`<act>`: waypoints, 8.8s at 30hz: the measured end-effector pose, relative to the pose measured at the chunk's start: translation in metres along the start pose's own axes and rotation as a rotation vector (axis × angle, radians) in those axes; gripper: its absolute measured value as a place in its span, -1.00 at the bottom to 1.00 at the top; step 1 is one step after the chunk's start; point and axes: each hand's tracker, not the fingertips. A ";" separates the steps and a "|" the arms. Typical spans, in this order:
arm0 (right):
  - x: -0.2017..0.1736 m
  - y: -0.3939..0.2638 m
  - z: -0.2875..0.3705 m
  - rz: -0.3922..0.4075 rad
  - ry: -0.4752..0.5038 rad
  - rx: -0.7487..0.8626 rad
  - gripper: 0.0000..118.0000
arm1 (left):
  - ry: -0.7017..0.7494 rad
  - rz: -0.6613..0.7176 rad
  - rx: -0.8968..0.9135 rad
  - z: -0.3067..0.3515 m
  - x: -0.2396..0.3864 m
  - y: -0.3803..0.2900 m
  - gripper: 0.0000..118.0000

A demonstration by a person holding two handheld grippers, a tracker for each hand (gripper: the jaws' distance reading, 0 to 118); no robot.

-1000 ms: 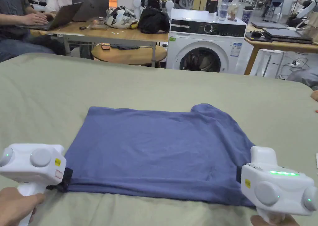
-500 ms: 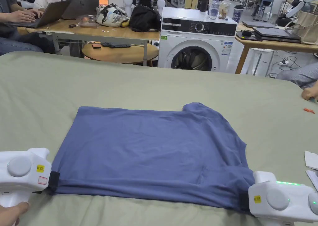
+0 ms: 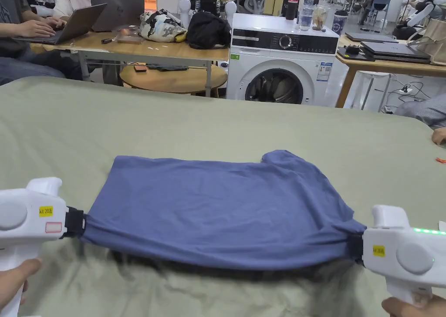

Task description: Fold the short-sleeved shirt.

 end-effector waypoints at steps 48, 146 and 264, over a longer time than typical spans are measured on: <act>-0.089 0.027 -0.034 0.017 0.000 0.357 -1.00 | 0.031 -0.116 0.240 -0.026 0.043 0.019 -1.00; -0.102 -0.003 0.008 0.050 -0.041 0.430 -1.00 | 0.019 -0.142 0.444 0.026 0.054 -0.040 -1.00; -0.028 -0.007 0.004 0.125 -0.155 -0.020 -0.08 | -0.030 -0.091 0.211 0.001 0.002 -0.027 -0.22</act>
